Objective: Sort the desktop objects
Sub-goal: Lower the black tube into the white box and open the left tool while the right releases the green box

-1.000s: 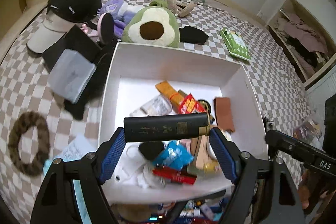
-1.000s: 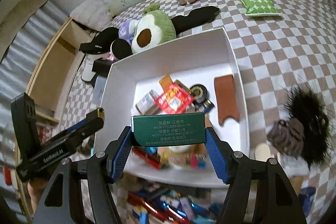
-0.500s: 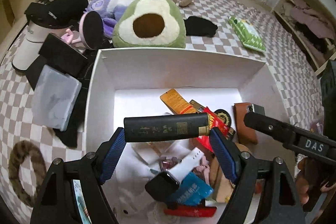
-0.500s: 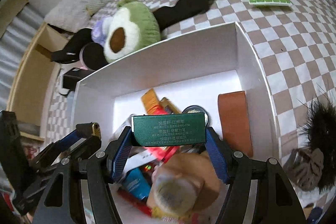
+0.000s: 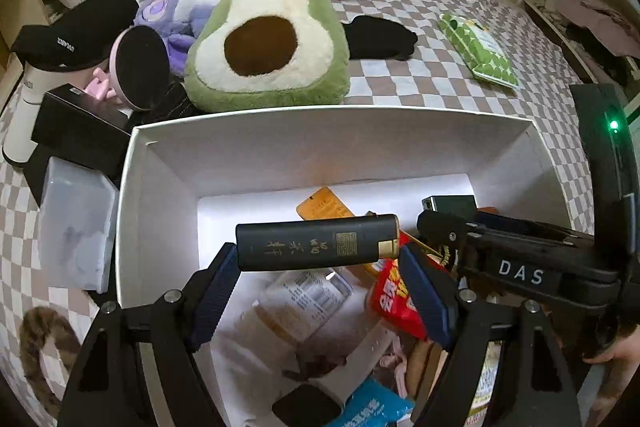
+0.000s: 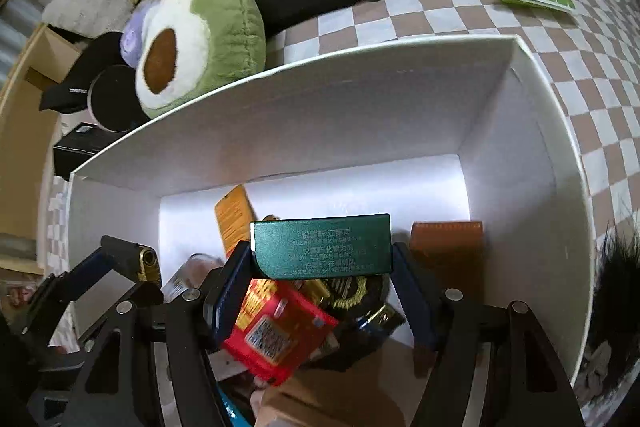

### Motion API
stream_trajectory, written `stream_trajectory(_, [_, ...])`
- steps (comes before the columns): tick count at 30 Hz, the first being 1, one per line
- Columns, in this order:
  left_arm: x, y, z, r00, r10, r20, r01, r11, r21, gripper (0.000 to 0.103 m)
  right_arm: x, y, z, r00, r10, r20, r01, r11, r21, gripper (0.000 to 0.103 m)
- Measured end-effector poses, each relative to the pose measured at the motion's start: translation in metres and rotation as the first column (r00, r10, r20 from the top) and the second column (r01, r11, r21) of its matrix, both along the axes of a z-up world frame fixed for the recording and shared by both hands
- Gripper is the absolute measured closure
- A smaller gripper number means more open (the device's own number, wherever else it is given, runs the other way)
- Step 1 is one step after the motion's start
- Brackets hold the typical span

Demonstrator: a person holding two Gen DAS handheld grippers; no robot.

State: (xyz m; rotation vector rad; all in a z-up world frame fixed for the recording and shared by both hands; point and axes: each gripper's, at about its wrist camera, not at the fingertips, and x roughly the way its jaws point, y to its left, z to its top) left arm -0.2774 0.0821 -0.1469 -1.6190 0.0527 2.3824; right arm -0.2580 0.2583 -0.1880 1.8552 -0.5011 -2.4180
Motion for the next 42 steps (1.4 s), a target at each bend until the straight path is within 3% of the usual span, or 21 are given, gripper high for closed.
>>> stream_trajectory(5, [-0.011, 0.001, -0.016, 0.999, -0.004, 0.037, 0.005, 0.999, -0.037, 0.022, -0.007, 0.0, -0.007, 0.999, 0.005, 0.037, -0.007, 0.999, 0.04, 0.034])
stream_trajectory(18, [-0.032, 0.014, -0.041, 0.991, -0.015, 0.132, 0.019, 0.999, -0.029, 0.022, -0.021, -0.001, -0.026, 0.993, 0.009, 0.118, -0.02, 0.995, 0.093, 0.034])
stream_trajectory(27, [-0.037, 0.014, -0.057, 0.987, 0.0, 0.161, 0.014, 0.996, -0.089, 0.022, -0.016, 0.002, -0.034, 0.992, 0.015, 0.128, -0.029, 0.994, 0.106, 0.034])
stream_trajectory(37, [-0.034, 0.011, -0.057, 0.989, 0.011, 0.147, 0.006, 0.994, -0.112, 0.021, -0.007, 0.004, -0.034, 0.992, 0.014, 0.128, -0.03, 0.992, 0.124, 0.034])
stream_trajectory(42, [-0.032, 0.01, -0.055, 0.989, 0.011, 0.146, 0.006, 0.993, -0.115, 0.02, -0.001, 0.012, -0.032, 0.991, -0.011, 0.131, 0.0, 0.996, 0.088, 0.034])
